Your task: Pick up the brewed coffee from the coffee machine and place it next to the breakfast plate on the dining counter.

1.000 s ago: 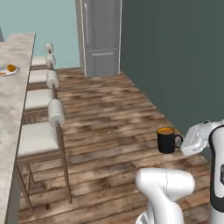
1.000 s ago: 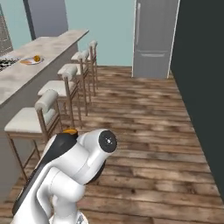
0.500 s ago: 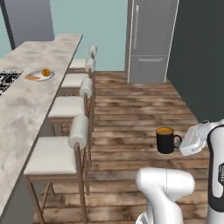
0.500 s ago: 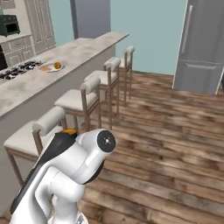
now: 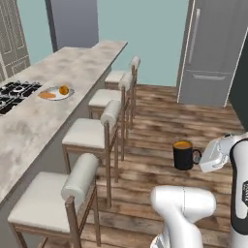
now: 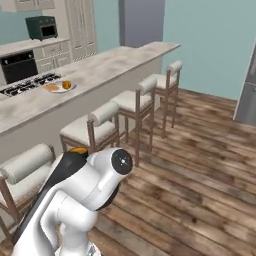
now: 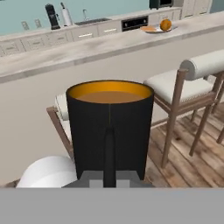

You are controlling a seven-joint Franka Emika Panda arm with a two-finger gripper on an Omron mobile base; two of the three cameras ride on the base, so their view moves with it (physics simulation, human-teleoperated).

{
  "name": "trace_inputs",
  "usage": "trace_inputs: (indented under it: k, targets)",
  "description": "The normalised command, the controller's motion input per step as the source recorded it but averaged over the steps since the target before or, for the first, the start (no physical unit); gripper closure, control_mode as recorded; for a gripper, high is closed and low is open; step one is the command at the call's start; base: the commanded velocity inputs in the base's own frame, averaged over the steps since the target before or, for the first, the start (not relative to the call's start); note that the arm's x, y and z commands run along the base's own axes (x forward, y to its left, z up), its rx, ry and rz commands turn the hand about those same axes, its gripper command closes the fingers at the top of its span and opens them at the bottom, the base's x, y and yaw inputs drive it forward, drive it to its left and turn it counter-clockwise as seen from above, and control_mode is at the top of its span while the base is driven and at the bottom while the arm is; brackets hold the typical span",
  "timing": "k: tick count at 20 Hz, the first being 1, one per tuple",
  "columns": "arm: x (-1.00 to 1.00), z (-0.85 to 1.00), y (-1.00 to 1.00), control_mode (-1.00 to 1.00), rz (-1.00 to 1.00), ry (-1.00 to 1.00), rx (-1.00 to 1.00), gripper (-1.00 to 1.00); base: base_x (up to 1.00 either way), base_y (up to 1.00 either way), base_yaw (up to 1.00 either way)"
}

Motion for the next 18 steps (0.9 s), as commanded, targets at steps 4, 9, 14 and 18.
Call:
trace_inputs:
  k: [4, 9, 14, 18]
  targets:
    - [0.0, 0.0, 0.0, 1.0, 0.0, 0.0, 0.0, 1.0, 1.0, -0.67, 0.41]
    - [0.0, 0.0, 0.0, 1.0, 0.0, 0.0, 0.0, 1.0, 1.0, -0.64, 0.43]
    - [0.0, 0.0, 0.0, 1.0, 0.0, 0.0, 0.0, 1.0, 1.0, -0.68, 0.43]
    - [0.0, 0.0, 0.0, 1.0, 0.0, 0.0, 0.0, 1.0, 1.0, -0.69, 0.44]
